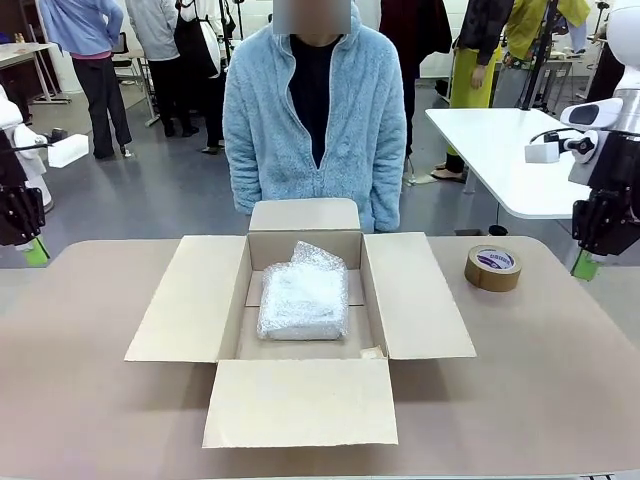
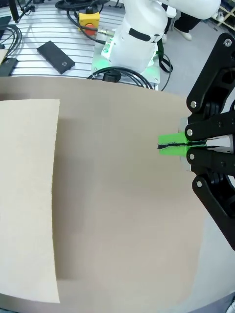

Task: Wrap the clocks to prevent damage.
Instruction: Once the human has placed the objects inside and stepped back, release both hands from the side flaps of the Package Box.

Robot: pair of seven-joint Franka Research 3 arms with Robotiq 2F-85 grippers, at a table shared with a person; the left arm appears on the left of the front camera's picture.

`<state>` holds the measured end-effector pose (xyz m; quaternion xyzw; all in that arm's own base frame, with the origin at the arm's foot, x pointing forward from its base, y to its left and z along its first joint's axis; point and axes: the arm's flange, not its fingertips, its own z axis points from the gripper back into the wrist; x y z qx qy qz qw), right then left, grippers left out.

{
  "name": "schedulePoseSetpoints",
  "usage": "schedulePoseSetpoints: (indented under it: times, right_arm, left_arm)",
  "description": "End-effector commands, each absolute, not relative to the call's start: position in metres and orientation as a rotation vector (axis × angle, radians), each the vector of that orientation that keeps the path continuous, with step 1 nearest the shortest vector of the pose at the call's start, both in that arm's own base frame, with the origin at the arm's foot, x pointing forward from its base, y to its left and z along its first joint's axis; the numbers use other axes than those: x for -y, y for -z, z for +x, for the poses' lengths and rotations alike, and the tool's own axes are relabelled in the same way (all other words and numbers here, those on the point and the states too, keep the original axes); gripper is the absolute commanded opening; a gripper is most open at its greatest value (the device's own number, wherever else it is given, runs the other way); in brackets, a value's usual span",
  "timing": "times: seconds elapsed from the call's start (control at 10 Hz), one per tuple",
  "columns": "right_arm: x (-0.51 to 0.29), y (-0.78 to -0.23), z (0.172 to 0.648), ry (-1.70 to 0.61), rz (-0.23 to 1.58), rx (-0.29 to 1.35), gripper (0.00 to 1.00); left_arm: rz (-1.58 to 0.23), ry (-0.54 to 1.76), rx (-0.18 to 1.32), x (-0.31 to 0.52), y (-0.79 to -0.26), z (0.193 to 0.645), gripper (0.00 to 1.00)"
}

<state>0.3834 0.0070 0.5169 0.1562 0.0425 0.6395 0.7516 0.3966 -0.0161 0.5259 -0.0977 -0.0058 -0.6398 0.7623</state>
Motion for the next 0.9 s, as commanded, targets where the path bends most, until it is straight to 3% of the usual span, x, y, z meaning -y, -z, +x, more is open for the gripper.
schedulePoseSetpoints:
  times: [0.0,0.1,0.2,0.4,0.6,0.8]
  right_arm:
    - [-0.01,-0.516,0.379,-1.382,0.339,-0.11,0.01]
    - [-0.007,-0.517,0.383,-1.397,0.341,-0.093,0.01]
    - [0.002,-0.506,0.388,-1.48,0.432,0.062,0.01]
    - [0.022,-0.486,0.388,-1.61,0.586,0.354,0.01]
    - [0.051,-0.464,0.388,-1.62,0.794,0.587,0.01]
    - [0.088,-0.433,0.382,-1.518,0.887,0.745,0.01]
  left_arm:
    - [-0.22,1.359,0.002,0.018,-0.528,0.393,0.01]
    - [-0.22,1.359,0.002,0.018,-0.528,0.393,0.01]
    - [-0.213,1.383,0.007,0.016,-0.526,0.396,0.01]
    - [-0.182,1.515,0.299,-0.007,-0.496,0.407,0.01]
    - [-0.347,1.575,0.518,-0.027,-0.469,0.412,0.01]
    - [-0.507,1.526,0.731,-0.055,-0.448,0.416,0.01]
